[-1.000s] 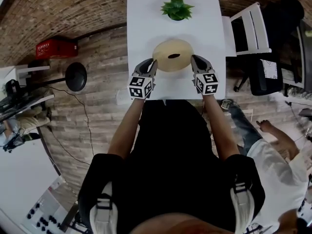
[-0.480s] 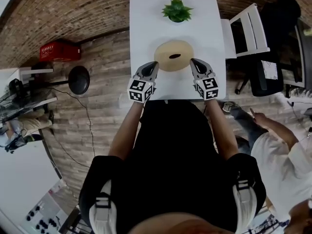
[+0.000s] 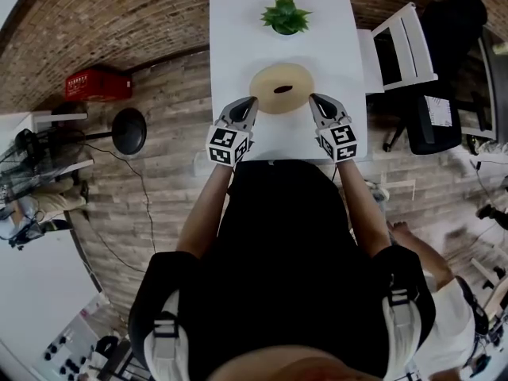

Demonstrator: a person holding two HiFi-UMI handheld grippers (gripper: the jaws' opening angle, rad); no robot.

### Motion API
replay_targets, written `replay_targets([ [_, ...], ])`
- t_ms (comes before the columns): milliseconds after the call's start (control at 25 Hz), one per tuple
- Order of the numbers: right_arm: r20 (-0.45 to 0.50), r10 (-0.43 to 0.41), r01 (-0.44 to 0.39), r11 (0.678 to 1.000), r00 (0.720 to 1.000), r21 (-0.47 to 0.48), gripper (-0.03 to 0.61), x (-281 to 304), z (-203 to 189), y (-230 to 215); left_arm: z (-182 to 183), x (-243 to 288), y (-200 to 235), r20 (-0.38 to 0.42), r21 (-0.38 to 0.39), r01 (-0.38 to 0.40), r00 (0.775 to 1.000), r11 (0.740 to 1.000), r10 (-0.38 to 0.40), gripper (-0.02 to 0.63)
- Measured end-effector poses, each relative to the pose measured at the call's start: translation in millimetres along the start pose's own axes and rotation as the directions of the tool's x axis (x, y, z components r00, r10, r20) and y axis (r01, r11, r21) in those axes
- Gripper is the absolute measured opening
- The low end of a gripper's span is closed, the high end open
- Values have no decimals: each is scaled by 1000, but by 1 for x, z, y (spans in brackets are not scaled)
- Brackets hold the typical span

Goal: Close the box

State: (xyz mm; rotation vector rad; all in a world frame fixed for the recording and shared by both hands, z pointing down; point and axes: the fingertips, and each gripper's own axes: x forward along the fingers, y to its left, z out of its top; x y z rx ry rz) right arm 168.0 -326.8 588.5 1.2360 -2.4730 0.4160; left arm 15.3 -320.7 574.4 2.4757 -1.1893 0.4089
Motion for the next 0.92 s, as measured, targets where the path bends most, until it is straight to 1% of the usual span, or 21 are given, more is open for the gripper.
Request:
replay_targets([
  [120, -12, 8, -8, 1000, 1000, -7, -2, -1, -1, 2, 2, -1, 0, 3, 2, -4, 1000, 1000, 4, 21],
  [520, -5, 28, -29, 1000, 1000, -13, -2, -2, 3, 7, -1, -4, -1, 4, 8, -23, 1000, 1000, 23, 21],
  [640, -19, 28, -28, 999, 999, -21, -2, -3, -1, 4, -1, -3, -1, 7, 4, -27, 1000, 1000, 27, 21],
  [920, -9, 23, -23, 1000, 1000, -7, -2, -5, 1, 8, -3, -8, -1, 6, -2, -34, 999, 999, 34, 21],
])
